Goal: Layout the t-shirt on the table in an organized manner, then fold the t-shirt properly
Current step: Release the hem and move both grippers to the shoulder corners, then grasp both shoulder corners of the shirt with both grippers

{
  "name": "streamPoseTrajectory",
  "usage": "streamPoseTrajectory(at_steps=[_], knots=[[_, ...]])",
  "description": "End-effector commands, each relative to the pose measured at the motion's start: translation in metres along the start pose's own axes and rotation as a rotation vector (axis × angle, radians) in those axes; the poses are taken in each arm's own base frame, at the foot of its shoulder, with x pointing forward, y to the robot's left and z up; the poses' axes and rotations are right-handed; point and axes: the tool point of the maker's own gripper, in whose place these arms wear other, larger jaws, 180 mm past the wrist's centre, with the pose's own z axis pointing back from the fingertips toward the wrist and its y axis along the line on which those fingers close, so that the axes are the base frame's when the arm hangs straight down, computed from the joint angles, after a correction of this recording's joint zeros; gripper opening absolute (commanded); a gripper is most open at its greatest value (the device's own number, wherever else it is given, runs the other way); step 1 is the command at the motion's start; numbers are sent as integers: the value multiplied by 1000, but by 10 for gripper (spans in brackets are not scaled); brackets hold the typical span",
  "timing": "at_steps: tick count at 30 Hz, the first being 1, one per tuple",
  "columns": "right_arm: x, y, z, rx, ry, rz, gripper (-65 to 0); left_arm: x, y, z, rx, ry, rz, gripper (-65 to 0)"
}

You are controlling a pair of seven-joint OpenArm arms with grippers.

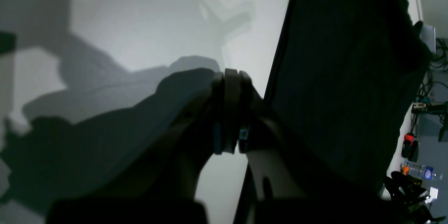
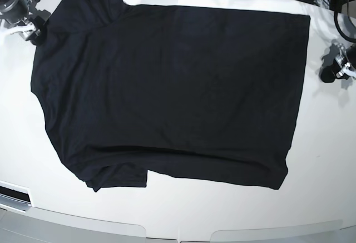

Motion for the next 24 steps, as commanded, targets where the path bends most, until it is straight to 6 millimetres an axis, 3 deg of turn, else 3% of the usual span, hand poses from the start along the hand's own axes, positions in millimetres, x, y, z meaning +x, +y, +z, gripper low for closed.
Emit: streamPoseTrajectory(at_steps=[1, 4, 8, 16, 18, 21, 24], knots=[[-9, -12, 4, -22, 43, -18, -255, 25, -4, 9, -10, -57, -28, -650], [-18, -6, 7, 85, 57, -84, -255, 25, -4, 9, -9, -56, -28, -650], [-30, 23, 11, 284, 80, -70, -256, 27, -5, 9, -16, -64, -21, -650], [-29, 36, 9, 337, 68, -81, -263, 24, -5, 10, -26, -64, -3, -650], [-25, 35, 9, 335, 49, -82, -353, 19, -6, 11, -37, -47, 12, -650], [-23, 35, 9, 334, 42, -81, -630, 6, -6, 15, -65, -23, 65, -650], [-24, 33, 9, 325, 50, -73, -650, -15, 0, 22, -74, 14, 118, -634]])
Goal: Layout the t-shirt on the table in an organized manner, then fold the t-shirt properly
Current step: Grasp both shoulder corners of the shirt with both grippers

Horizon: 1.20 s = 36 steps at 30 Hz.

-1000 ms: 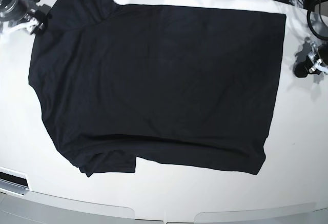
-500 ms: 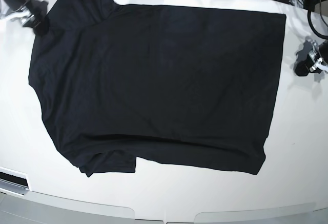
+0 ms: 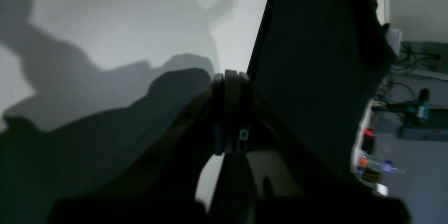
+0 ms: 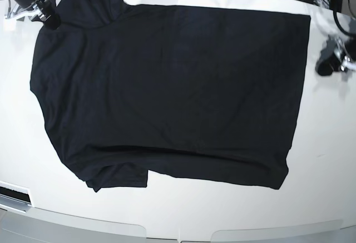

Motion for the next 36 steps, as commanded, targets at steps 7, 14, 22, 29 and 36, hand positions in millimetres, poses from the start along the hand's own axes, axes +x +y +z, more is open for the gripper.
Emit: streamPoseTrajectory(at_steps=[7, 14, 22, 29, 36], knots=[[6, -4, 5, -23, 4, 34, -650, -41, 24, 32, 43, 118, 41, -360], [6, -4, 5, -23, 4, 36, -650, -77, 17, 48, 39, 244, -48, -359], [12, -7, 9, -34, 12, 53, -650, -84, -4, 46, 29, 278, -242, -359], [14, -7, 9, -30, 8, 55, -650, -109, -4, 37, 14, 322, -218, -359], [18, -6, 11, -26, 1, 57, -650, -122, -7, 34, 0, 370, -220, -385]])
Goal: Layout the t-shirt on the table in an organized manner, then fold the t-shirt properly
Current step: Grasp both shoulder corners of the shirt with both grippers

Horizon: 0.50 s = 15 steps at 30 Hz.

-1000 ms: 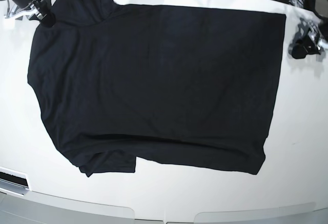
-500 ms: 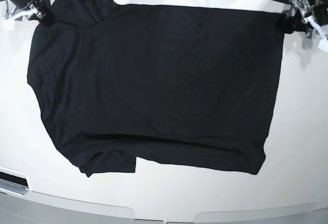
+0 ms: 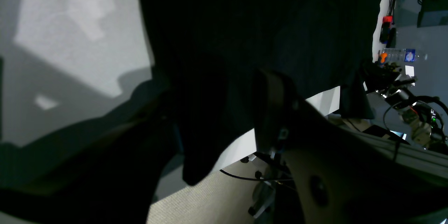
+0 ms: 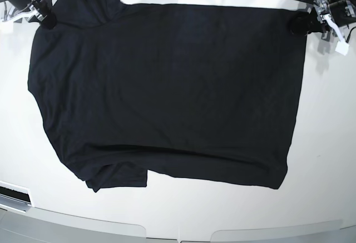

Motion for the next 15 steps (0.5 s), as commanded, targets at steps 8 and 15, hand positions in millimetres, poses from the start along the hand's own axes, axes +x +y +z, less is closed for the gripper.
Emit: streamPoseTrajectory(at_steps=[8, 15], knots=[[7, 3, 5, 12, 7, 21, -650, -2, 3, 5, 32, 51, -36, -650], [11, 19, 14, 48, 49, 83, -650, 27, -19, 13, 14, 45, -172, -650]])
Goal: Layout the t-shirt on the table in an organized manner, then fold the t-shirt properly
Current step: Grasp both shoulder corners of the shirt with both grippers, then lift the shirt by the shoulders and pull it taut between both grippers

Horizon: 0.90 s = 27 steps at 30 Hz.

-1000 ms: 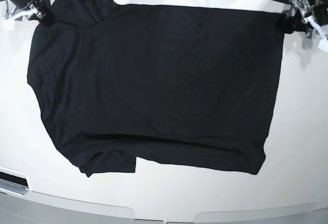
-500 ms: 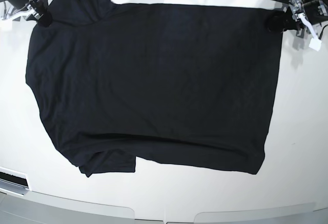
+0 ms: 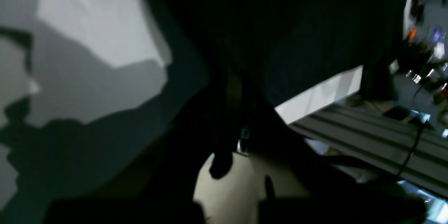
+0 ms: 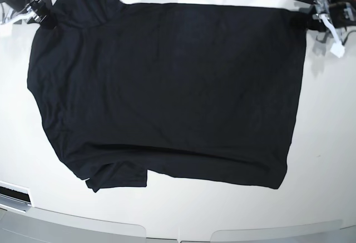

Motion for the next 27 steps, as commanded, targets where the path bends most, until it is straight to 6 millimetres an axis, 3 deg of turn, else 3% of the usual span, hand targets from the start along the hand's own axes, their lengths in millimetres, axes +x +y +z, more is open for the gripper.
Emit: streamPoseTrajectory(at_steps=[1, 11, 27], knots=[[7, 1, 10, -6, -8, 36, -650, 20, -3, 12, 2, -25, -52, -650], [-9, 5, 47, -81, 45, 155, -650, 40, -6, 37, 49, 39, -187, -650], [-41, 23, 88, -124, 192, 279, -650, 43, -58, 74, 28, 95, -413, -650]])
